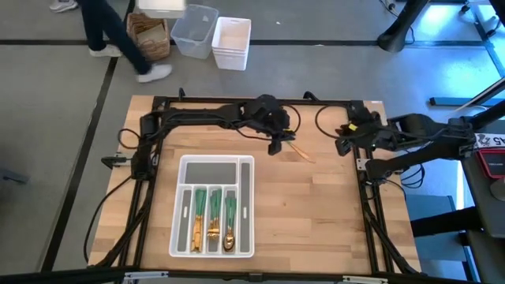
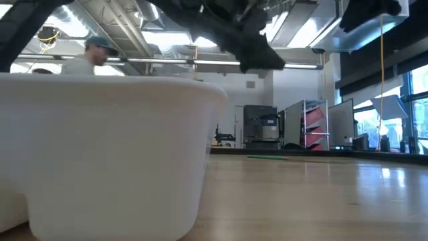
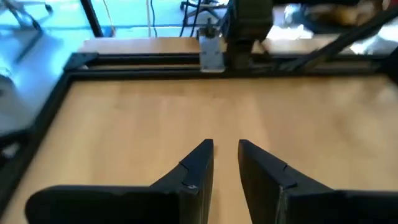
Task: Sort silverware
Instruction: Put the table knife in the silverware tray
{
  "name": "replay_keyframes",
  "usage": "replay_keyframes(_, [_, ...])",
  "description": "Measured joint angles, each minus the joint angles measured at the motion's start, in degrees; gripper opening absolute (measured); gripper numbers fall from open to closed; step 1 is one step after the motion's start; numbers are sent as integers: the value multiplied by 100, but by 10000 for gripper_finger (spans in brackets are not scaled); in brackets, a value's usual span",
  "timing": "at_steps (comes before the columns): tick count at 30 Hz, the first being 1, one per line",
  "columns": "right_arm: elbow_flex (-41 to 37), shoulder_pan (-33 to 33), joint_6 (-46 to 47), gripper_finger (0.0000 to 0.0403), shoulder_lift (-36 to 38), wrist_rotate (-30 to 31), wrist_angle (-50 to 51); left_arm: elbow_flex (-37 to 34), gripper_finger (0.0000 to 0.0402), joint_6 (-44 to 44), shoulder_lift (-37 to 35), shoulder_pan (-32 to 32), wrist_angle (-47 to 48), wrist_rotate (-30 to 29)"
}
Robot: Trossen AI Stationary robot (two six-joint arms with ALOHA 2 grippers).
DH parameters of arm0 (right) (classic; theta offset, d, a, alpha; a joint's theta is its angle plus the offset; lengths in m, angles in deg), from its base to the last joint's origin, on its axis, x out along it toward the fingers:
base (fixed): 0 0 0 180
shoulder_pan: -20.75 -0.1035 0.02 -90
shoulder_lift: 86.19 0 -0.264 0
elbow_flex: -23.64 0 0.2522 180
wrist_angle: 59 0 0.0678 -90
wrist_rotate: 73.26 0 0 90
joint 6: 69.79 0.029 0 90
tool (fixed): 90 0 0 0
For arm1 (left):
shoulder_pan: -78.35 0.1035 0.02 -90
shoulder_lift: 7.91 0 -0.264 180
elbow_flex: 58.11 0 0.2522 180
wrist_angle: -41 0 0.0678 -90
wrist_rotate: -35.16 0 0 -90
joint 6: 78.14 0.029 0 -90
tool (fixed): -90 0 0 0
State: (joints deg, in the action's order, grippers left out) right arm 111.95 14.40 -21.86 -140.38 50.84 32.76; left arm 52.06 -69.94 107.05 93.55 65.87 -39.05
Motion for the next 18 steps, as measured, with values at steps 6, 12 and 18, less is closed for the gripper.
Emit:
replay_keyframes(6, [-1259, 0, 477, 110, 443, -239, -1208, 235, 68, 442, 658, 198, 70, -59])
replay_keyframes(12, [-1919, 0, 710, 110, 432, -719, -1857, 606, 68, 319, 1180, 322, 447, -50])
replay_keyframes(18, [-2082, 0, 929, 110, 408, -825, -2053, 1397, 68, 737, 1765, 328, 1326, -37])
